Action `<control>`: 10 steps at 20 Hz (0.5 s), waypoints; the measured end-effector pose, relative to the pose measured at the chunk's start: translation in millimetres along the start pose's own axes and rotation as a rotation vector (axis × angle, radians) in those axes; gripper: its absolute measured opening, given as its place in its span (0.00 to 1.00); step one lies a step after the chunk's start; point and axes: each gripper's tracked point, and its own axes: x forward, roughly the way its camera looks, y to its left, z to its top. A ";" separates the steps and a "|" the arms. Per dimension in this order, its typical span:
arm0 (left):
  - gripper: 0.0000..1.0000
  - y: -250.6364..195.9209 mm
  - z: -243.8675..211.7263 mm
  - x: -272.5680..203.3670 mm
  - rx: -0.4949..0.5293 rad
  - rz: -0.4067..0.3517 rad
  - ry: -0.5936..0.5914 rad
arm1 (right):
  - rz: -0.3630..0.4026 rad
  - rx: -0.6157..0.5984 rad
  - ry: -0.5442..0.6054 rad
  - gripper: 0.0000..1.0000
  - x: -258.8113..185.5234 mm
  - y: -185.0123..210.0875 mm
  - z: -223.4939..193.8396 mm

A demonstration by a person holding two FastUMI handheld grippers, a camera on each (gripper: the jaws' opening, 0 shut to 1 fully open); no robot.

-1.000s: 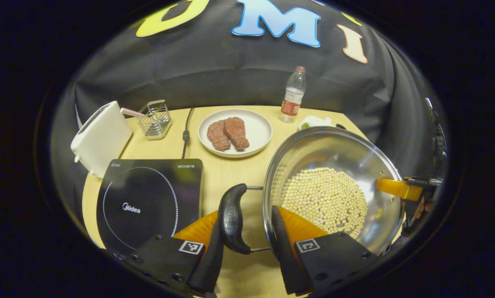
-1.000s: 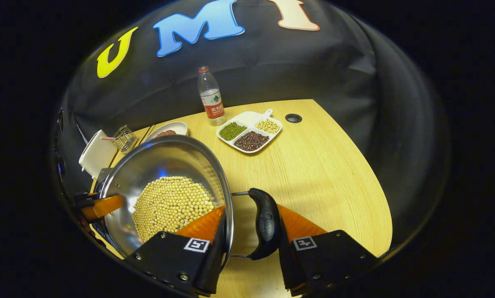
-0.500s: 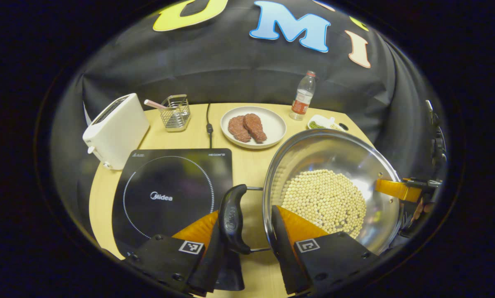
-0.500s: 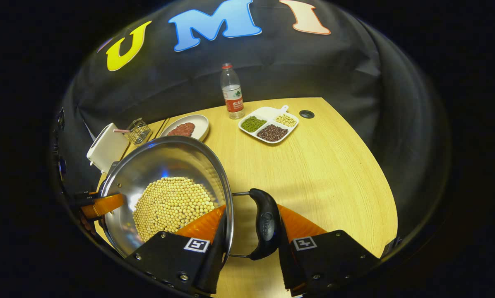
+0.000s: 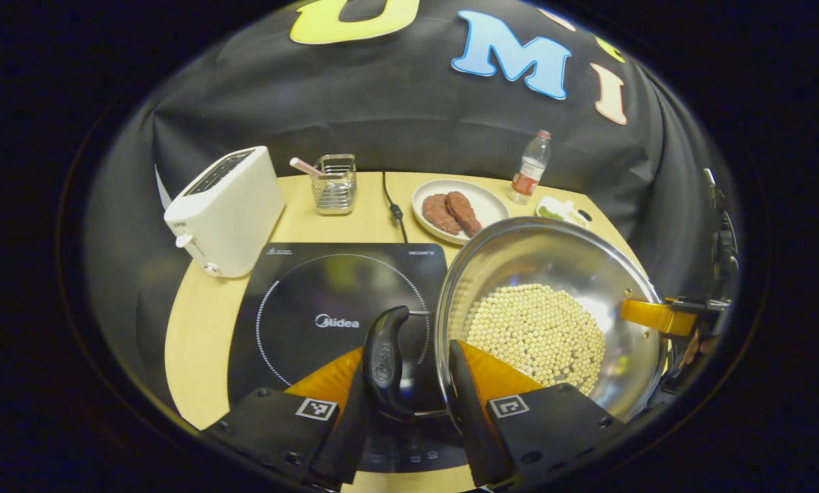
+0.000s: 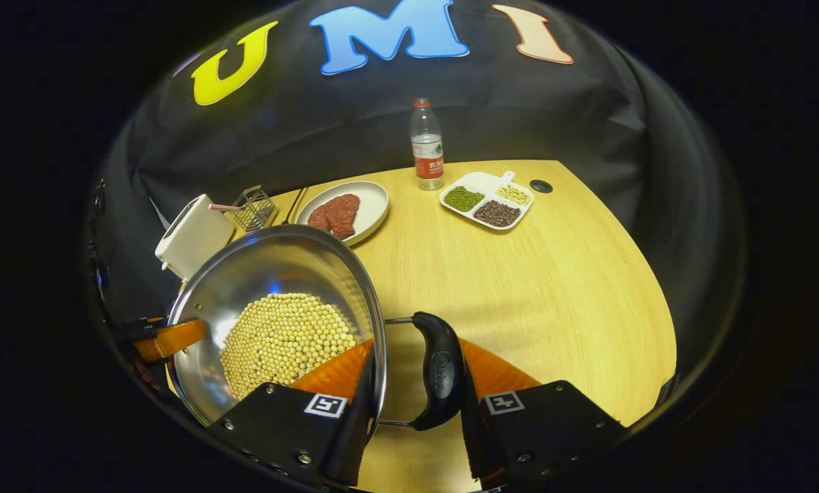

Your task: First push the handle of the pot to place it horizontally, then grasp the pot with both hands and set it on the induction cooktop.

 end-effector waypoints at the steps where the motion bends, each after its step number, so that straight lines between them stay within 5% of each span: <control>1: 0.66 7.7 -0.1 -1.0 -0.002 0.001 -0.001 | 0.003 -0.001 -0.002 0.58 0.9 8.9 -0.4; 10: 0.66 72.6 -3.7 -1.2 -0.034 0.014 0.009 | 0.016 -0.030 -0.004 0.58 13.8 68.6 0.1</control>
